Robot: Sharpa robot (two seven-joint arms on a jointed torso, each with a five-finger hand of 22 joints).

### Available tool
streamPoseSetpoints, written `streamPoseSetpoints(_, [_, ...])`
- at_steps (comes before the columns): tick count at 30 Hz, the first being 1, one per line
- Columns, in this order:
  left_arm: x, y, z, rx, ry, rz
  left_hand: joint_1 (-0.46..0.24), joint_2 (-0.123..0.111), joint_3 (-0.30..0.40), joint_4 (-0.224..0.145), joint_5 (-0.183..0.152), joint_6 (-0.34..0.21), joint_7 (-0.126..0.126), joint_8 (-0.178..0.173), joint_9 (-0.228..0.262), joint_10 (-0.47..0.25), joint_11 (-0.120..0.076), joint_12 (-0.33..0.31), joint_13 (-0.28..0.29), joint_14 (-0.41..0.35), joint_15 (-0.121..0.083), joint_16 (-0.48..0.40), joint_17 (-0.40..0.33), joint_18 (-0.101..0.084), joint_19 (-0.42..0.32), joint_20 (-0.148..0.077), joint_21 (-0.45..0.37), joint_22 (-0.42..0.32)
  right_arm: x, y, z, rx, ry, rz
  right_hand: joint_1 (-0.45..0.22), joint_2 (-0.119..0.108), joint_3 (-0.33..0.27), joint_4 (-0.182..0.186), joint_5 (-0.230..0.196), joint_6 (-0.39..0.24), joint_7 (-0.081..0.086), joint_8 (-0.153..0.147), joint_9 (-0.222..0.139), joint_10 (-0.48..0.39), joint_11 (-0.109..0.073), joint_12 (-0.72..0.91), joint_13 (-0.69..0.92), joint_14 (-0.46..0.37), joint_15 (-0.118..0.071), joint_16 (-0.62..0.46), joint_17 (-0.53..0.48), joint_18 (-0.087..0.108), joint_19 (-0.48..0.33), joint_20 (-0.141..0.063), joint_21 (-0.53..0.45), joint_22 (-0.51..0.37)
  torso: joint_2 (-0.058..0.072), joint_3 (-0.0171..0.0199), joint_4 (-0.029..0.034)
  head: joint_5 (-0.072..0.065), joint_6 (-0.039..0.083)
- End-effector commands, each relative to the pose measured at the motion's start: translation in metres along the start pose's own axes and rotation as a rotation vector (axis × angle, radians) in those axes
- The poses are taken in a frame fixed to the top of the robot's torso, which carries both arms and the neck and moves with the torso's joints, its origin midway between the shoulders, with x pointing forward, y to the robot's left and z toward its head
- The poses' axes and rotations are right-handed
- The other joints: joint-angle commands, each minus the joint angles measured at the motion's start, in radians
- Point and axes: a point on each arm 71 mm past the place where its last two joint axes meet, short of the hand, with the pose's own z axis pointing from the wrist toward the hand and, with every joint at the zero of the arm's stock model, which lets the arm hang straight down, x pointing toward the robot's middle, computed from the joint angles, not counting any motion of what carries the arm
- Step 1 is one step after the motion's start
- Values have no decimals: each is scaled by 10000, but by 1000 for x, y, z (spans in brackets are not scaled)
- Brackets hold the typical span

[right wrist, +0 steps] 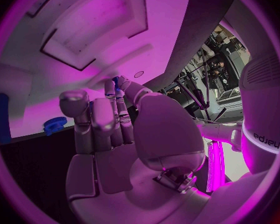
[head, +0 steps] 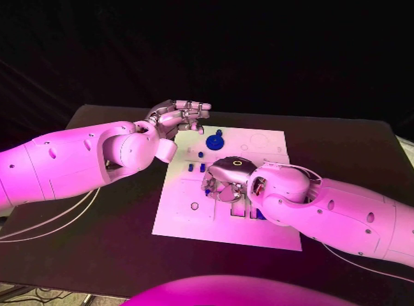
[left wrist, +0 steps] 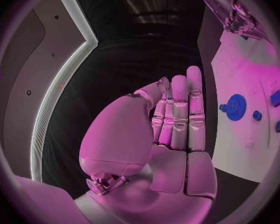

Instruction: Assemble the parts on the task board

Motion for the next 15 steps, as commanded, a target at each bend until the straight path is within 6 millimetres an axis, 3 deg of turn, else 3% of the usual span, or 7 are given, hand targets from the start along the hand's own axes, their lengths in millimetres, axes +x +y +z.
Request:
streamPoseSetpoints(1, [2,-1,1,88,166,24,-130,24,-37,-28,32,-78,20,16,-15,-85,0,-65,-16,-53,8,-16,-16,83,-66,15,70,15,2,-5,-1,245,-67,-3,-35,-167,-128,-5,34,-344,97,-160,-90,-527,178,-203,-140,267,100,1,-3,-22,-133,133,-205,-321,-4,-2,-5,5,2])
streamPoseSetpoints(5, [2,0,1,39,203,15,-161,19,-50,-25,31,-101,29,14,-22,-103,10,-70,-26,-59,17,-13,-21,82,-77,24,71,21,0,-7,-6,245,-363,66,18,-326,-507,-88,25,-1081,57,-160,-250,-1432,304,-186,-97,-15,202,-345,-406,177,-678,273,-893,-1342,-11,8,0,9,33])
streamPoseSetpoints(15, [1,0,0,-6,245,46,-206,20,-66,-14,31,-132,40,12,-31,-128,22,-76,-39,-61,29,-4,-25,82,-86,36,72,27,-18,-14,-29,280,-1054,204,130,-258,-853,-142,51,-943,86,-26,-193,-1450,257,403,1,-1,176,-242,-361,176,-620,282,-871,-1294,-40,-17,-29,-74,193])
